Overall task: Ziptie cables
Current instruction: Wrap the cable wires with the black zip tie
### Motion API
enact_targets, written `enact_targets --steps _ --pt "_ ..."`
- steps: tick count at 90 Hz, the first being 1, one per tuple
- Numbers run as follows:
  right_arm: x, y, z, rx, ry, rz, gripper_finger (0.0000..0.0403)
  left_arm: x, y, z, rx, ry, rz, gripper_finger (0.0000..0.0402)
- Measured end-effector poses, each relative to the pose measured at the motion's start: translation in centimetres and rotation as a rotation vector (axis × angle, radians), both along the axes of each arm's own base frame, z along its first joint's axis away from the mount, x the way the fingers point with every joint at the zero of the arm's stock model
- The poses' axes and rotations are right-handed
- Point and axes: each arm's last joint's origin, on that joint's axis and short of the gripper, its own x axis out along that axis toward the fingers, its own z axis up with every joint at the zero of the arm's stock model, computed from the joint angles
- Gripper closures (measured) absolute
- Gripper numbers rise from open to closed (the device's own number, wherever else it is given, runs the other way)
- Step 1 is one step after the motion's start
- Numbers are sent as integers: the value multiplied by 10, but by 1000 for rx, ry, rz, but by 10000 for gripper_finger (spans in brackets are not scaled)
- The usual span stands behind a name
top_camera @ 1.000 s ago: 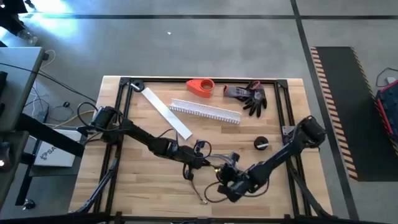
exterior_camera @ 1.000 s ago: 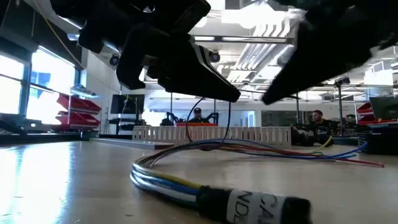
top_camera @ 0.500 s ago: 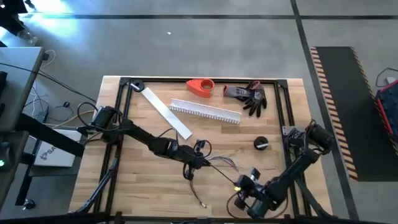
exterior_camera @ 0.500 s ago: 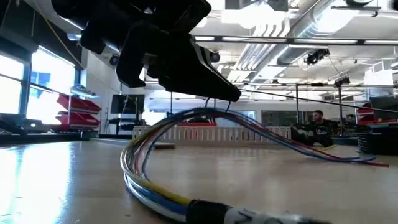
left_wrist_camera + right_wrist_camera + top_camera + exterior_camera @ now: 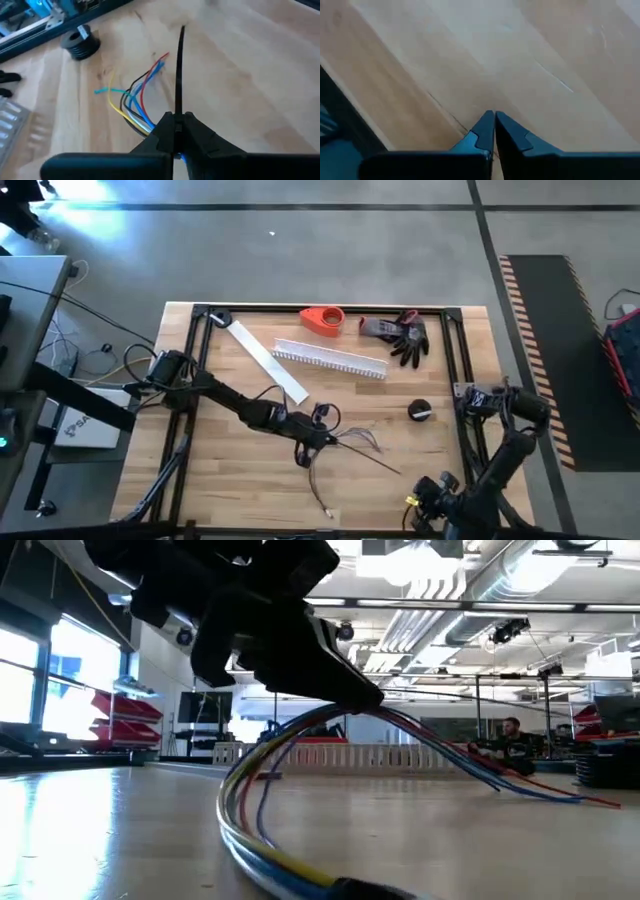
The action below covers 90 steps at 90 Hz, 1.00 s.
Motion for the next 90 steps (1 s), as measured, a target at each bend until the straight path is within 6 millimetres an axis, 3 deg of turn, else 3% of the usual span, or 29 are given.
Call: enact_targets --steps 10,26,45,68,90 --pt "26 -2 10 -7 -181 60 383 1 1 0 -2 -2 3 401" --pt "85 -10 26 -136 -478 263 311 1 3 0 -17 0 14 401" --pt "146 -45 37 -366 -554 442 246 1 3 0 -24 4 18 401" --pt "172 -94 27 -437 -371 419 241 1 3 0 -24 5 18 401" --pt "180 -104 28 -512 -346 521 258 1 3 0 -25 6 16 401"
